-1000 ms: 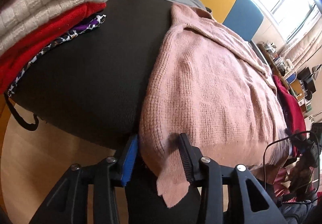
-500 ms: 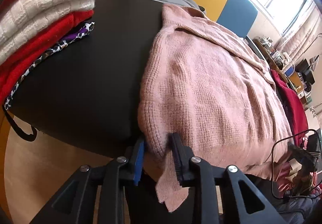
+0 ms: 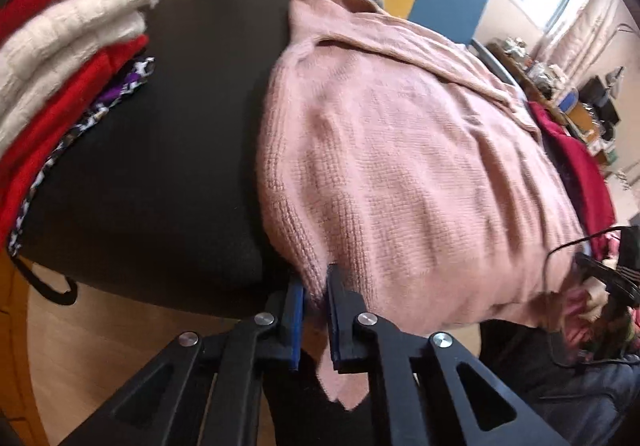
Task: Fold clothes
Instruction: 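Grasp the folded sweater edge with the right gripper while the left gripper pinches it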
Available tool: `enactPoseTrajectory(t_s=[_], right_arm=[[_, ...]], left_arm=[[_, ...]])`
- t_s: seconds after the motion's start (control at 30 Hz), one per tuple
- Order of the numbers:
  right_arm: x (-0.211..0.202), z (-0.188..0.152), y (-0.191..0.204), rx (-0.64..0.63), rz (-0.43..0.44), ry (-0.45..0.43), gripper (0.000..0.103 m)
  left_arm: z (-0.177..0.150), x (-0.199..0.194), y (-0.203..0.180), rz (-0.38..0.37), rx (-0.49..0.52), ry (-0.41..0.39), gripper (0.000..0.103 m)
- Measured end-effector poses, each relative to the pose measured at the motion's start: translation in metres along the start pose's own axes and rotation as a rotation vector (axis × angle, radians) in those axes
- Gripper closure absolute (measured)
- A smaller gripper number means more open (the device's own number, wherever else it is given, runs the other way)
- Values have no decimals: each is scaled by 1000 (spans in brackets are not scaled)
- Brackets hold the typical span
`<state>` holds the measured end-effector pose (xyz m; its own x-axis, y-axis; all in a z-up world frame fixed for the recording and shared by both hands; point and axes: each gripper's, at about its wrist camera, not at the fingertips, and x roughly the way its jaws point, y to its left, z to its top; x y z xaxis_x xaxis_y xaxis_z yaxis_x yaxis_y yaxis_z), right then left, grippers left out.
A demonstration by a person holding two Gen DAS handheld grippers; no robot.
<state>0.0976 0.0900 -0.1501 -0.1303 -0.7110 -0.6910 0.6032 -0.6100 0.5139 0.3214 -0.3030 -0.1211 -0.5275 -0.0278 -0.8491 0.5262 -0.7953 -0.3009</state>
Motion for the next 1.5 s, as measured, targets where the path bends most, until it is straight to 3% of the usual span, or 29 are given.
enactPoseTrajectory(t_s=[0.17,0.27,0.47,0.63,0.83,0.93,1.03,1.2,1.33,1.5], right_arm=[[1,22,-7,85,141,-80,94],[1,35,-11,136,225,-128,94],[2,62,-18,233,385,-223,94],[10,114,-16,247,416,-302,94],[23,195,-37,300,382,-369,94],[37,234,-55,337,347,-389,94],[60,265,-74,360,271,-366,94],[110,270,-116,452,150,-229,94],[112,258,-128,477,181,-252,97],[106,238,-116,405,174,-227,98]], left_arm=[[19,-23,12,-275,-83,-85,95],[39,-40,17,-392,-111,-163,95],[82,-38,21,-502,-161,-243,95],[128,-35,19,-576,-195,-321,95],[194,-14,21,-563,-217,-372,95],[230,8,32,-521,-268,-389,95],[260,46,45,-463,-323,-347,95],[268,123,63,-316,-401,-175,95],[254,136,78,-361,-459,-180,95],[237,127,61,-283,-336,-171,95]])
